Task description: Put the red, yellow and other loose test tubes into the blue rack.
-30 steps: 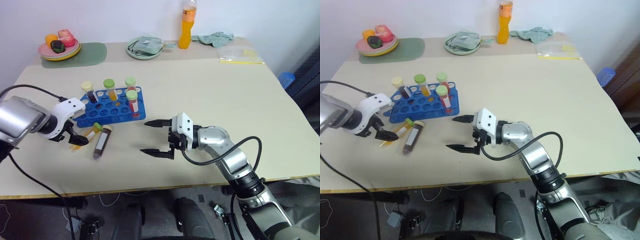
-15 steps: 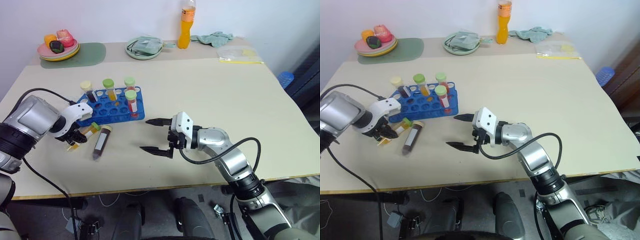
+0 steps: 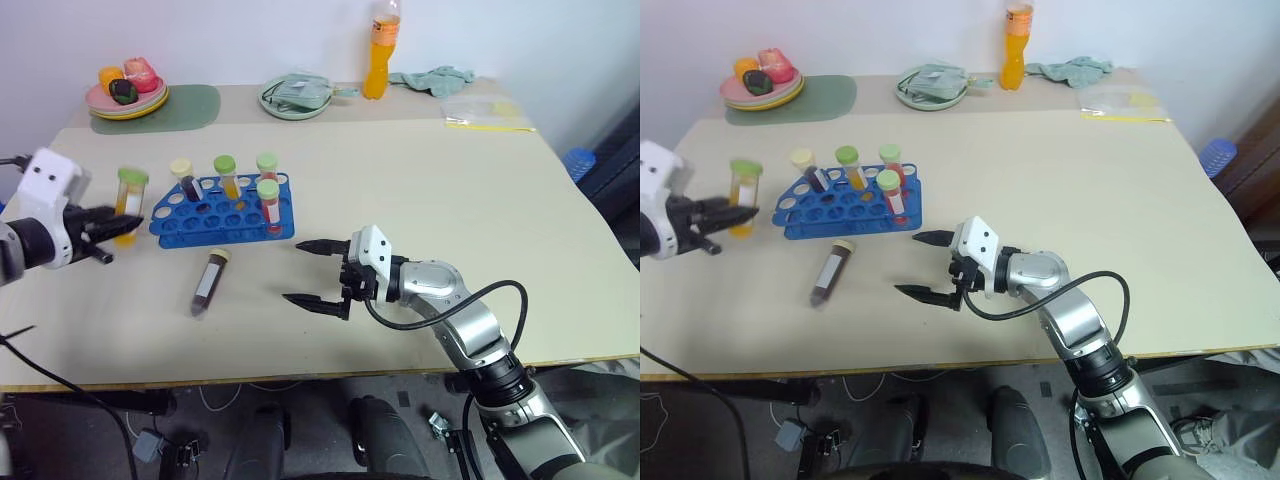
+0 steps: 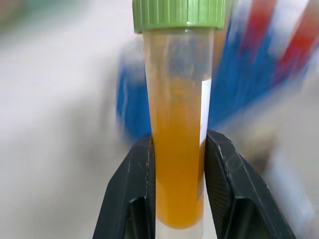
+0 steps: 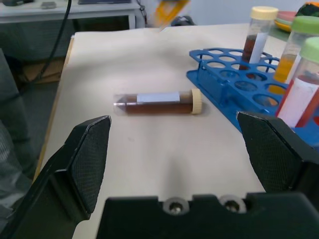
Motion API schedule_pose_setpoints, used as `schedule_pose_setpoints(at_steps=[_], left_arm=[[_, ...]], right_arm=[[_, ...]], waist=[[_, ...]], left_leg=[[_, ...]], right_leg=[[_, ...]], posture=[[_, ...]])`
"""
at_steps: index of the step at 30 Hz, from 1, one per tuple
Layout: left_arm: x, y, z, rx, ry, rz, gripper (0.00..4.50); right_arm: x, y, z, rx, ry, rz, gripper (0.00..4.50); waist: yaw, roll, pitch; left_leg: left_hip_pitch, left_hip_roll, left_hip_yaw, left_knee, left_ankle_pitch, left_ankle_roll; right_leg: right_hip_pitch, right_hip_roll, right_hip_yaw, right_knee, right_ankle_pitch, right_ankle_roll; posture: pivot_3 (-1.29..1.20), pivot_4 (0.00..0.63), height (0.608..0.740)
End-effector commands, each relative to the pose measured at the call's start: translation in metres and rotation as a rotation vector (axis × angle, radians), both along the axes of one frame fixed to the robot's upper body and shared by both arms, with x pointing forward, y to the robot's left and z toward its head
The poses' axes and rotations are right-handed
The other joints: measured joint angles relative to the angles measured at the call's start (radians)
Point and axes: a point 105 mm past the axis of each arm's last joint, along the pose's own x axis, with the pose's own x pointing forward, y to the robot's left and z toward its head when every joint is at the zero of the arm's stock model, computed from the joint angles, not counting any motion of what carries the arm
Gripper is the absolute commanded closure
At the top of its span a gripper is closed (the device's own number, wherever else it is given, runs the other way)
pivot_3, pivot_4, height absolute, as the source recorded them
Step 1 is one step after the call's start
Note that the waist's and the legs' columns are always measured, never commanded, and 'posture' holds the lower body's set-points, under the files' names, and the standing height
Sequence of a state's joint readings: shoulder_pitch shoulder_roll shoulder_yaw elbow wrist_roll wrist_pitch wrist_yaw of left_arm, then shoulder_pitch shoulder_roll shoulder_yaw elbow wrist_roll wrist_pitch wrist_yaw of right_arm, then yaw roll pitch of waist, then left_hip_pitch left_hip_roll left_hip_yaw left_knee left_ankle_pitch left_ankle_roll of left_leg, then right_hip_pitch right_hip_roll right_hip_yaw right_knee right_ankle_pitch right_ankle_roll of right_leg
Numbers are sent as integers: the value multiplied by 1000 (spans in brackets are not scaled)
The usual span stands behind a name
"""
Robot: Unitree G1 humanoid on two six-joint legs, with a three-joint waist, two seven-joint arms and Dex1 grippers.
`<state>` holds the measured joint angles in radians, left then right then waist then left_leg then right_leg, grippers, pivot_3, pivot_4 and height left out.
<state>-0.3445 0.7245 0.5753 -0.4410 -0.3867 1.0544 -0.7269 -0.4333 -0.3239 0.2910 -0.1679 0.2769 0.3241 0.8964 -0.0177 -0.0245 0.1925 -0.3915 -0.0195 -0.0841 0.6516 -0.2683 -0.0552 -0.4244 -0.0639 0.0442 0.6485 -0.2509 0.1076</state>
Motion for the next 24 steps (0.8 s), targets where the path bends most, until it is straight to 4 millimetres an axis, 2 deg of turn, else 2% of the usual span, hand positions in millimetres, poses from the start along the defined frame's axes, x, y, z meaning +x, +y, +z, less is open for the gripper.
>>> schedule_pose_setpoints(at_steps=[1,4,10,24], left_arm=[[-3,-34,18,-28,-303,130,3737],[13,-59,9,-46,-416,255,3737],[40,-86,-26,13,-480,401,3737],[71,-110,-64,-58,-348,347,3737]], right_arm=[[14,-6,2,46,21,-71,0],[22,-8,2,69,36,-119,0],[23,-6,1,85,39,-149,0],[23,-9,5,105,28,-203,0]], waist=[[7,-2,-1],[8,-3,-2],[2,-1,-2],[3,-1,-2]], left_leg=[[1,-1,0,0,0,0],[0,-2,0,1,0,-1],[2,-1,2,-2,0,-1],[1,-1,2,-2,0,-1]], right_leg=[[1,-1,0,0,0,0],[0,0,0,0,1,0],[0,1,2,0,1,-1],[0,1,1,0,1,0]], posture=[[0,150,740],[0,150,740],[0,150,740],[0,150,740]])
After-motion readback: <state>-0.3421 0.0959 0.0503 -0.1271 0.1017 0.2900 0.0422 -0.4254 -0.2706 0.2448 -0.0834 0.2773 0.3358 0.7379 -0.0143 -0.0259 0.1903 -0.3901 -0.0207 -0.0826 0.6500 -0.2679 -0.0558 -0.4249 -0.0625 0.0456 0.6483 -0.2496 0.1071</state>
